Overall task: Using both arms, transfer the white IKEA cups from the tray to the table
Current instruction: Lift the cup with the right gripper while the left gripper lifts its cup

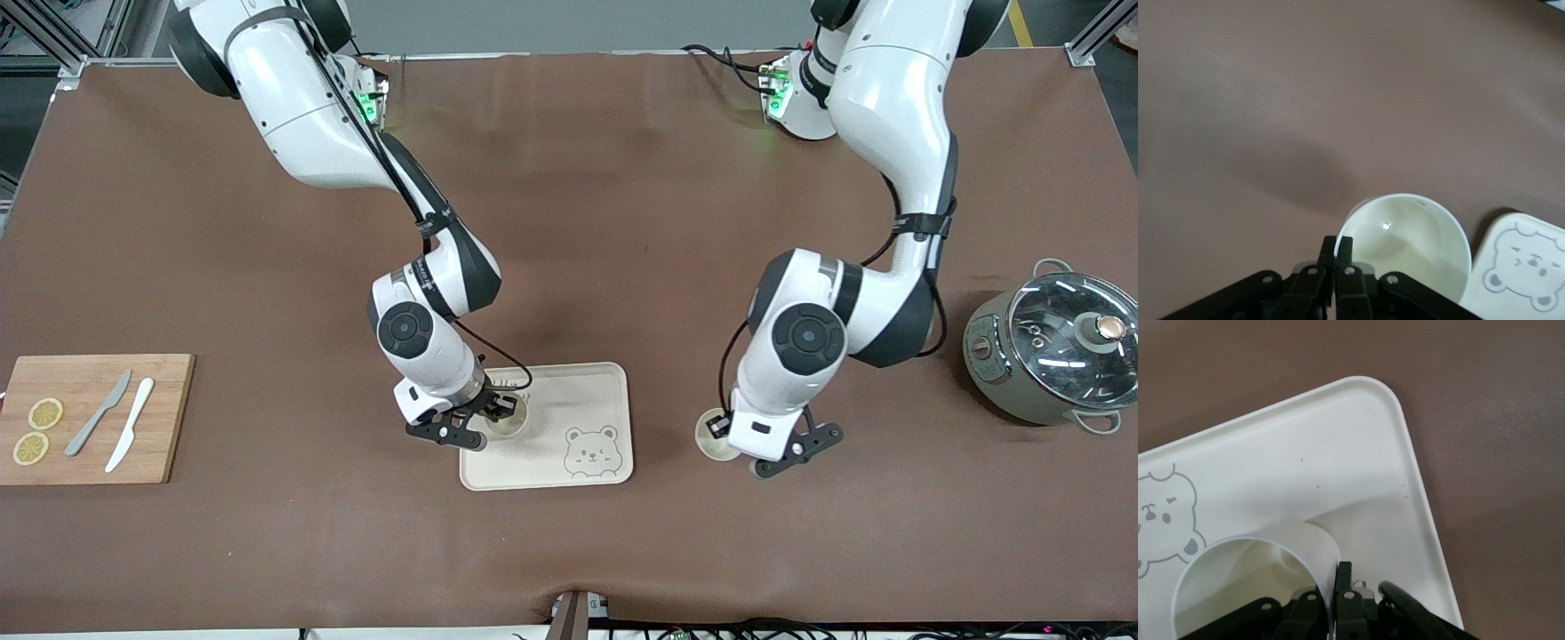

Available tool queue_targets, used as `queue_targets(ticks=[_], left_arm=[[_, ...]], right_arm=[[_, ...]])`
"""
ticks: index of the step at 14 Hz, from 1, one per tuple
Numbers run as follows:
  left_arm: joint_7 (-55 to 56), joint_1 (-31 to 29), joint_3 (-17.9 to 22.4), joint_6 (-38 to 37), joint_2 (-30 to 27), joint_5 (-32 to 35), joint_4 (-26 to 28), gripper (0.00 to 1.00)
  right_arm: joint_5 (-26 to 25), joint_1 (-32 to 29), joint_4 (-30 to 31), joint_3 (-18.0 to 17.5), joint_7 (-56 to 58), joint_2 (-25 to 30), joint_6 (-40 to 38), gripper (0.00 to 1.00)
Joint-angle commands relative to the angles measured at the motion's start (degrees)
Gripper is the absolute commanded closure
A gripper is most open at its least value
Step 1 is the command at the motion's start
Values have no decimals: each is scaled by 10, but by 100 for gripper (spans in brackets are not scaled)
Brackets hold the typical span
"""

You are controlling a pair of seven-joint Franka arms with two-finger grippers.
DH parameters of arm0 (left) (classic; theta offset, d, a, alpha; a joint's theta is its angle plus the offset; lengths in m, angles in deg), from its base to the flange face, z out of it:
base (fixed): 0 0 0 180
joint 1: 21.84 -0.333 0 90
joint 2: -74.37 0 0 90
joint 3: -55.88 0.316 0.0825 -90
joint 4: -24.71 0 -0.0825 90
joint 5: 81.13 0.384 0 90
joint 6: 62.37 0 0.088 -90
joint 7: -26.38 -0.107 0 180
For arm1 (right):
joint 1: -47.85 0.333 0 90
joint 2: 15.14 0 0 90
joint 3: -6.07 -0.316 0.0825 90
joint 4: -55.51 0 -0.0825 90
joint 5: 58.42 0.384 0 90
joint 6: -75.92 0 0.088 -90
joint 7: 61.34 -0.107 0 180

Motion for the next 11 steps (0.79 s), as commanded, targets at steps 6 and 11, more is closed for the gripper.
queue_targets(ticks=[6, 11], left_arm=[[-65, -63, 1, -26, -10, 13, 24, 100], [-74, -108, -2, -21, -7, 31, 24, 100]], right_arm=[[6, -109, -73, -8, 167, 74, -226, 100], [7, -193, -73, -8, 329, 90, -283, 100]])
